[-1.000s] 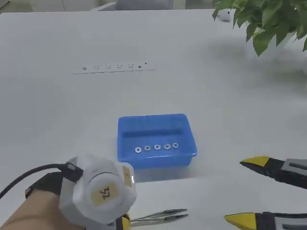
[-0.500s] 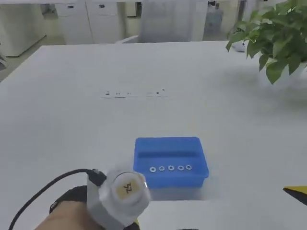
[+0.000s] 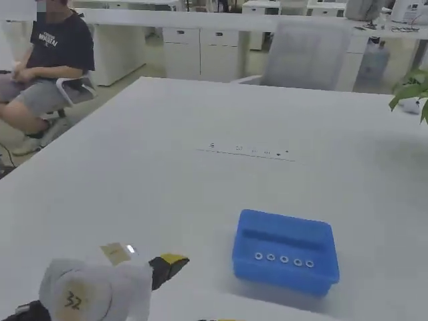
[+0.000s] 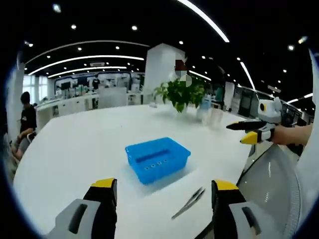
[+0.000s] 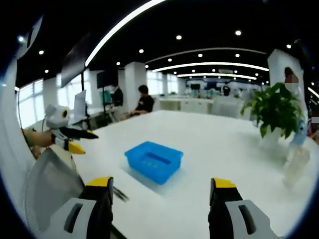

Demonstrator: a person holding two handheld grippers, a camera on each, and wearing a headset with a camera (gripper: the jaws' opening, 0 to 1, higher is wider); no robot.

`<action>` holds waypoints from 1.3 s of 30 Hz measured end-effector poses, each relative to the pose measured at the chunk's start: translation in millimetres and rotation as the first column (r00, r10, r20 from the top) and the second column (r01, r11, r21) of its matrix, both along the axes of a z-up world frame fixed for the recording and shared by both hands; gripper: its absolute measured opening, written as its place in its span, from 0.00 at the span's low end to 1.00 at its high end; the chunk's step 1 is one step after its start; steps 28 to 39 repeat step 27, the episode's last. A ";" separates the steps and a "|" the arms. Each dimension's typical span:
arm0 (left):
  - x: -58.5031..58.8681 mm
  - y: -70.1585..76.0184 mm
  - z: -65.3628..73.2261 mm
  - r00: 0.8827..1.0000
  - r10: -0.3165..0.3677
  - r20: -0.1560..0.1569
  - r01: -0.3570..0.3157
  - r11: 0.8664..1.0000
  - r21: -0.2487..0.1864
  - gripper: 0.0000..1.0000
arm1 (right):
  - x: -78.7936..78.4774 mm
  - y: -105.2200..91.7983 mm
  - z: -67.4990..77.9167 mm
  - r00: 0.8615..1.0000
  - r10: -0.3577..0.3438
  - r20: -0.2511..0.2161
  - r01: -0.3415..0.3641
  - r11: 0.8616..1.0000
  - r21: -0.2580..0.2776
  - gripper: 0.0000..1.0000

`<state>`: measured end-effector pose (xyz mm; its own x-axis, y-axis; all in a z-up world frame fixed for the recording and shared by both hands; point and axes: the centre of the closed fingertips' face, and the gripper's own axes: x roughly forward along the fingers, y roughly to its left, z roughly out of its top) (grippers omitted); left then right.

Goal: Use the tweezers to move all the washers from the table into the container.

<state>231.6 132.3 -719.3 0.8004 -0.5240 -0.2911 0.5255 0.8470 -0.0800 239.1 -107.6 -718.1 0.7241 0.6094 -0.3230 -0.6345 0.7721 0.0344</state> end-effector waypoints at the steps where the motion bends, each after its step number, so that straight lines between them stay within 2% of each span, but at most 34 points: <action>1: 0.6 1.7 5.8 0.999 0.025 0.029 -0.024 1.000 -0.017 0.89 | 0.9 0.6 1.4 1.000 -0.003 0.015 0.003 1.000 0.000 0.81; 2: 1.3 3.8 11.5 0.997 0.046 0.061 -0.044 0.998 -0.035 0.94 | 2.2 2.6 2.7 0.999 0.000 0.035 0.000 1.000 -0.007 0.83; 3: 3.3 5.3 19.1 0.992 0.072 0.107 -0.065 0.996 -0.065 0.98 | 3.0 4.5 3.6 0.999 0.006 0.051 -0.005 1.000 -0.022 0.85; 4: 4.2 7.4 22.6 0.988 0.092 0.124 -0.081 0.993 -0.090 0.98 | 4.6 7.3 5.8 0.997 0.010 0.078 -0.008 0.999 -0.032 0.89; 6: 5.0 5.3 27.3 0.988 0.094 0.121 -0.075 0.986 -0.151 0.99 | 7.1 10.1 11.3 0.991 0.014 0.133 -0.007 0.999 -0.048 0.94; 8: 10.1 6.7 30.1 0.984 0.109 0.141 -0.084 0.981 -0.173 0.99 | 9.1 12.4 21.0 0.980 -0.002 0.197 0.005 1.000 -0.018 0.96; 9: 11.3 5.9 29.7 0.984 0.116 0.138 -0.090 0.980 -0.179 0.99 | 10.7 11.4 24.0 0.975 -0.016 0.223 0.019 1.000 -0.012 0.98; 10: 11.2 5.3 29.0 0.983 0.117 0.139 -0.091 0.979 -0.180 0.99 | 9.9 9.6 20.7 0.979 -0.020 0.201 0.024 1.000 -0.015 0.98; 12: 10.6 4.3 24.2 0.983 0.117 0.139 -0.095 0.984 -0.153 0.99 | 12.2 7.5 21.4 0.979 -0.030 0.202 0.028 1.000 0.010 0.99; 13: 10.2 4.8 22.6 0.983 0.115 0.141 -0.095 0.986 -0.138 0.99 | 12.8 7.1 19.1 0.982 -0.034 0.186 0.031 0.999 0.019 0.99; 14: 10.4 5.0 23.8 0.982 0.113 0.153 -0.093 0.987 -0.134 0.99 | 13.2 6.3 14.2 0.988 -0.041 0.150 0.038 0.999 0.027 0.99; 18: 11.8 12.9 24.0 0.977 0.138 0.164 -0.118 0.985 -0.125 0.99 | 12.3 4.0 5.1 0.992 -0.048 0.114 0.049 0.999 -0.007 0.93; 20: 12.2 15.2 23.1 0.976 0.148 0.159 -0.128 0.984 -0.127 0.99 | 12.0 4.5 4.0 0.991 -0.046 0.123 0.051 0.998 -0.036 0.90; 21: 12.4 16.3 22.8 0.976 0.153 0.157 -0.133 0.983 -0.127 0.99 | 14.2 0.0 2.6 0.988 -0.060 0.144 0.074 0.993 -0.088 0.91; 23: 12.6 20.0 20.8 0.975 0.162 0.154 -0.145 0.983 -0.114 0.99 | 16.1 -5.2 -0.8 0.984 -0.078 0.159 0.101 0.984 -0.146 0.94; 25: 12.9 20.6 19.4 0.975 0.162 0.154 -0.148 0.984 -0.100 0.99 | 16.4 -8.6 -6.0 0.986 -0.093 0.141 0.117 0.978 -0.174 0.93; 27: 13.7 21.0 14.2 0.979 0.161 0.126 -0.150 0.984 -0.094 0.99 | 16.1 -15.6 -6.4 0.985 -0.101 0.138 0.123 0.979 -0.160 0.91; 39: 13.7 21.0 14.2 0.979 0.161 0.126 -0.150 0.984 -0.094 0.99 | 16.1 -15.6 -6.4 0.985 -0.101 0.138 0.123 0.979 -0.160 0.91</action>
